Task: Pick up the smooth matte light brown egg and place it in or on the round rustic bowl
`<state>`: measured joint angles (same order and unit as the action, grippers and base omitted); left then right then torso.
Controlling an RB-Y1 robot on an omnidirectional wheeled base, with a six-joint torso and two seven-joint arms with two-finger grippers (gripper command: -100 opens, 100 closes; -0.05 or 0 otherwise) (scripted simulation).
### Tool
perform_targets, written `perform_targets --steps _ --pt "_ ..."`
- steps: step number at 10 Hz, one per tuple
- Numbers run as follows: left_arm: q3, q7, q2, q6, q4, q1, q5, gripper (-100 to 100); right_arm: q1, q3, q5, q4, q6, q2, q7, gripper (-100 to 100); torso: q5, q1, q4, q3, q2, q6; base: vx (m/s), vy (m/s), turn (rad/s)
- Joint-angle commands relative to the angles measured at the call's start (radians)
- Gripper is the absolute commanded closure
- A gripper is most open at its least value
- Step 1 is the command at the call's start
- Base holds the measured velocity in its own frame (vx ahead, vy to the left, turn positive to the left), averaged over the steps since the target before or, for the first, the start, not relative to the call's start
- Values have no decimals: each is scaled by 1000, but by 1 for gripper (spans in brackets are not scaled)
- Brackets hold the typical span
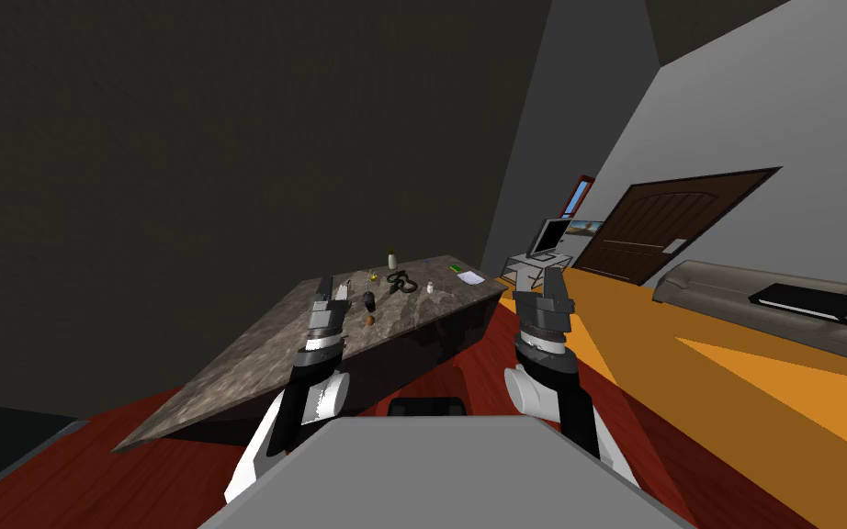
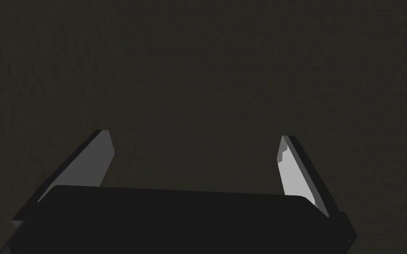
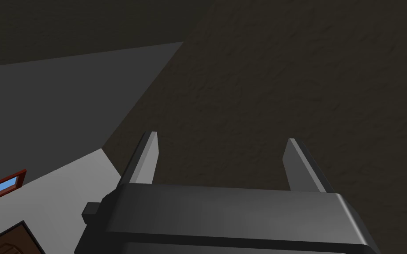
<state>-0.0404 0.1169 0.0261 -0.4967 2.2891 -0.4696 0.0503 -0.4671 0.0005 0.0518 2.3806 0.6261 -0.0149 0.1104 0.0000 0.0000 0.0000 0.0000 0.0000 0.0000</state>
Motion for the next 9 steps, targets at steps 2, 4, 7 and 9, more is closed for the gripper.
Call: perform_targets --steps 2,4,7,9 --pt "-4 0 49 19 -7 1 3 -100 0 0 0 0 0 0 0 0 0 0 0 0 0 0 -15 -5 0" --pt "-9 1 90 46 -17 2 8 -100 0 0 0 0 0 0 0 0 0 0 0 1 2 0 -31 -9 1" --pt "-18 3 150 97 -37 3 17 -100 0 0 0 0 0 0 0 0 0 0 1 1 3 0 -37 -8 1" --pt "-25 5 189 135 -52 4 24 -100 0 0 0 0 0 0 0 0 0 -1 1 2 3 0 -43 -17 0"
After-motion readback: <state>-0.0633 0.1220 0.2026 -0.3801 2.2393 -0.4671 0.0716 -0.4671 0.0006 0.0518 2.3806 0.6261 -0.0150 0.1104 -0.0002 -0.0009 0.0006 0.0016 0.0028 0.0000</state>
